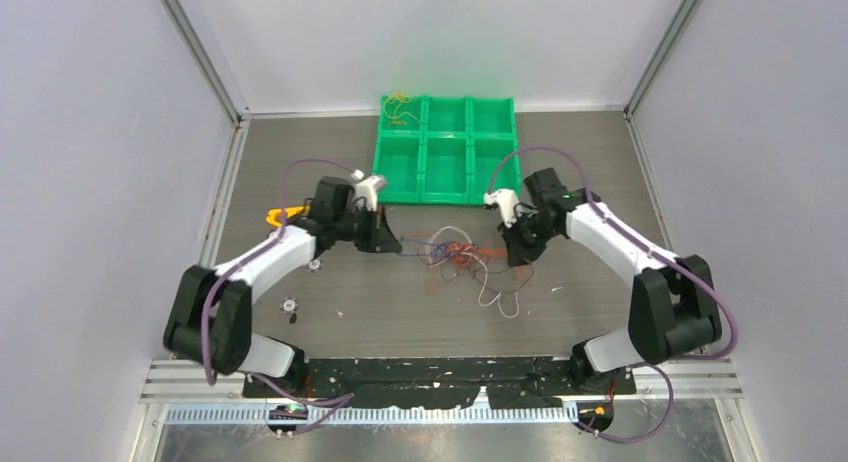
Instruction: Untangle the cables
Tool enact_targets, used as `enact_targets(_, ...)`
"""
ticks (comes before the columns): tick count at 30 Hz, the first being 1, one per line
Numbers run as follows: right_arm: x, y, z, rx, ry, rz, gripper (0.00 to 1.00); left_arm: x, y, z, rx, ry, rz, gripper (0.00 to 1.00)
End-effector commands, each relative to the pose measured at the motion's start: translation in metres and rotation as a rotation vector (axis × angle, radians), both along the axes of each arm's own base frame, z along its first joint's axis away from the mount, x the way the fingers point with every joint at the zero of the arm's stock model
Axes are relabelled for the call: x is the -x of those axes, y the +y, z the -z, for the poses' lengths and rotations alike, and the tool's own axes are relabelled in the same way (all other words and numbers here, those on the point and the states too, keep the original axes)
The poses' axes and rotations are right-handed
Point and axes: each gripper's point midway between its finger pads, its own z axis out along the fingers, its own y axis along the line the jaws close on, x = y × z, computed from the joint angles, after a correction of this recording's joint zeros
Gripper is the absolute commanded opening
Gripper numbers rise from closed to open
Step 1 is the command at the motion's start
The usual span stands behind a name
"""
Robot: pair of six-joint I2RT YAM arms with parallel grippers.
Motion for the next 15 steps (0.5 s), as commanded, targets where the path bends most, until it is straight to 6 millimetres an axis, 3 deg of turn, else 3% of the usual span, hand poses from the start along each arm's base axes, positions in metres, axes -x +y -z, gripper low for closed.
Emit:
enact_targets(1,-0.001,-0.055,-0.022,0.095,-0.055,0.043,0.05,0.006,0.063,-0.006,-0.107,-0.037,-0.08,0.0)
enact_targets(9,0.005,-0.119,-0.047,0.188,-0.096,0.104,0.05,0.001,0.154,-0.045,-0.176,-0.114,-0.262,0.0)
enact_targets(15,0.008,-0.147,-0.042,0.239,-0.085,0.119,0.05,0.0,0.208,-0.067,-0.228,-0.184,-0.35,0.0)
